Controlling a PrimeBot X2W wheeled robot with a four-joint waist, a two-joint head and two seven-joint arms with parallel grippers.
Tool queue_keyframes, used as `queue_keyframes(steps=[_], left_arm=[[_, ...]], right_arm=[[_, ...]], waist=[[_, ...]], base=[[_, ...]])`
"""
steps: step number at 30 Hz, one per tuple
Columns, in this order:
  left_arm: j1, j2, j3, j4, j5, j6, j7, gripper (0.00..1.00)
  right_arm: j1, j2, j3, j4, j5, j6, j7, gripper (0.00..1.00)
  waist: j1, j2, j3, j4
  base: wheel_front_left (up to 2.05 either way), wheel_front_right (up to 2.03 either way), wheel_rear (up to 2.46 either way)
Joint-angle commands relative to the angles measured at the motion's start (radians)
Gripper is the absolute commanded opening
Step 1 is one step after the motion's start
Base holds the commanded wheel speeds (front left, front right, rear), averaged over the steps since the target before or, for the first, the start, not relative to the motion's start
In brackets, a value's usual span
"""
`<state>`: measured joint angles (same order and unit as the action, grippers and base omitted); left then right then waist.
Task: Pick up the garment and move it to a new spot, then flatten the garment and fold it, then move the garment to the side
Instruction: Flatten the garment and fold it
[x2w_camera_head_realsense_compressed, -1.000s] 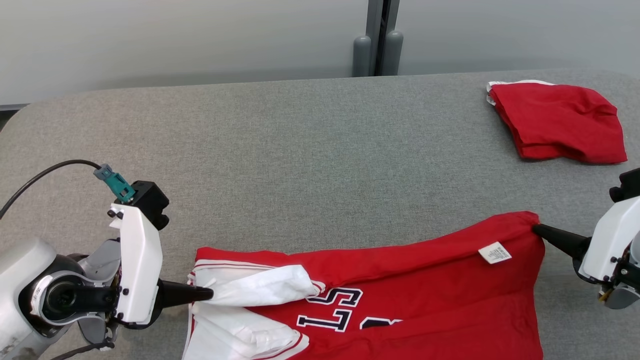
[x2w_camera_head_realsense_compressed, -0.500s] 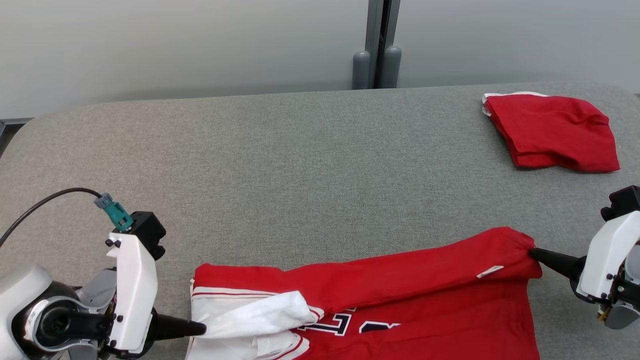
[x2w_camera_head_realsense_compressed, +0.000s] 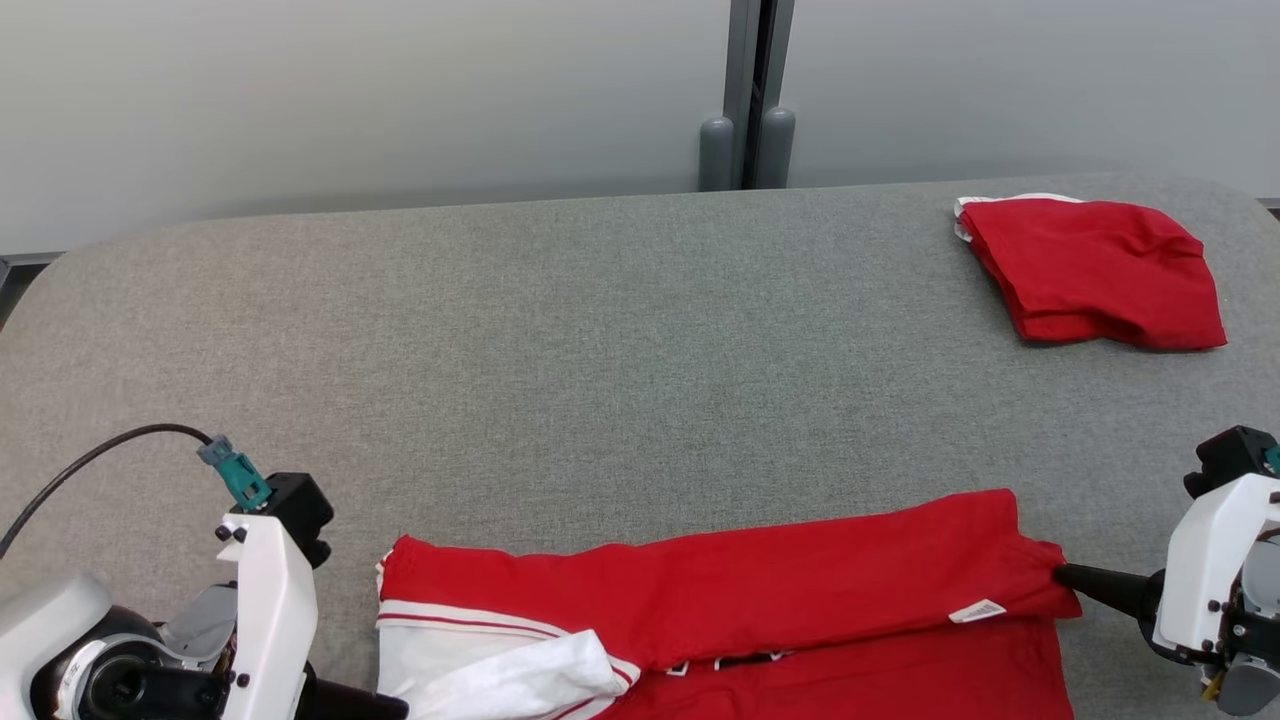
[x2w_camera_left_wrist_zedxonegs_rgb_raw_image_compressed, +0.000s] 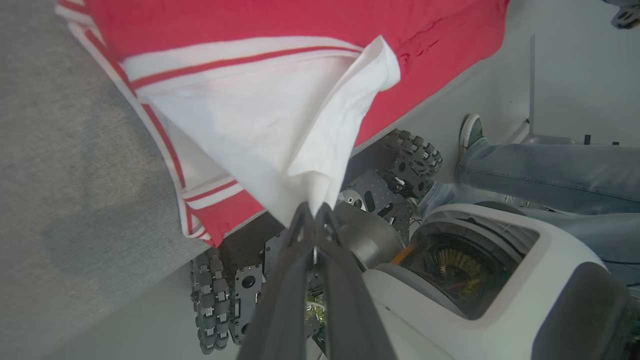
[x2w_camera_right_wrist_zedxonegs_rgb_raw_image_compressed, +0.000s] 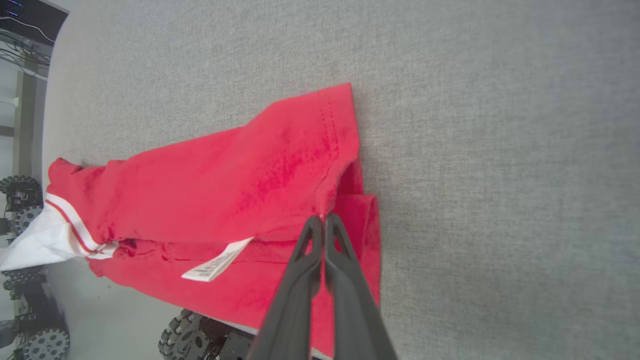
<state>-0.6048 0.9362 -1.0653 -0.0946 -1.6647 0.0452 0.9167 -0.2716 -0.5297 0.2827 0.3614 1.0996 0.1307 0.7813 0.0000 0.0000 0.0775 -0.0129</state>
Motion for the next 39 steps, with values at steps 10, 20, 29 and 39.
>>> queue_keyframes(steps=[10,20,29,39], left_arm=[[0.029,-0.006,-0.017,0.007,0.011,0.001,0.009,0.1],[0.033,-0.019,-0.022,0.028,0.028,-0.006,-0.008,1.0],[0.011,0.017,0.056,0.002,0.057,-0.024,-0.136,1.0],[0.08,0.012,0.139,-0.015,0.247,0.01,-0.514,1.0]], right_arm=[[0.02,0.012,-0.002,-0.003,-0.024,0.0,-0.008,0.47],[0.046,0.022,-0.005,-0.017,-0.013,0.0,-0.011,1.0],[0.08,-0.006,-0.075,-0.083,-0.043,0.0,-0.117,1.0],[0.122,0.051,-0.167,-0.182,-0.157,0.0,-0.37,1.0]], waist=[[0.0,0.0,0.001,-0.01],[0.0,0.0,-0.006,-0.017],[0.0,0.0,-0.044,-0.018],[0.0,0.0,-0.067,-0.017]], base=[[0.0,0.0,0.0],[0.0,0.0,0.0],[0.0,0.0,0.0],[0.0,0.0,0.0]])
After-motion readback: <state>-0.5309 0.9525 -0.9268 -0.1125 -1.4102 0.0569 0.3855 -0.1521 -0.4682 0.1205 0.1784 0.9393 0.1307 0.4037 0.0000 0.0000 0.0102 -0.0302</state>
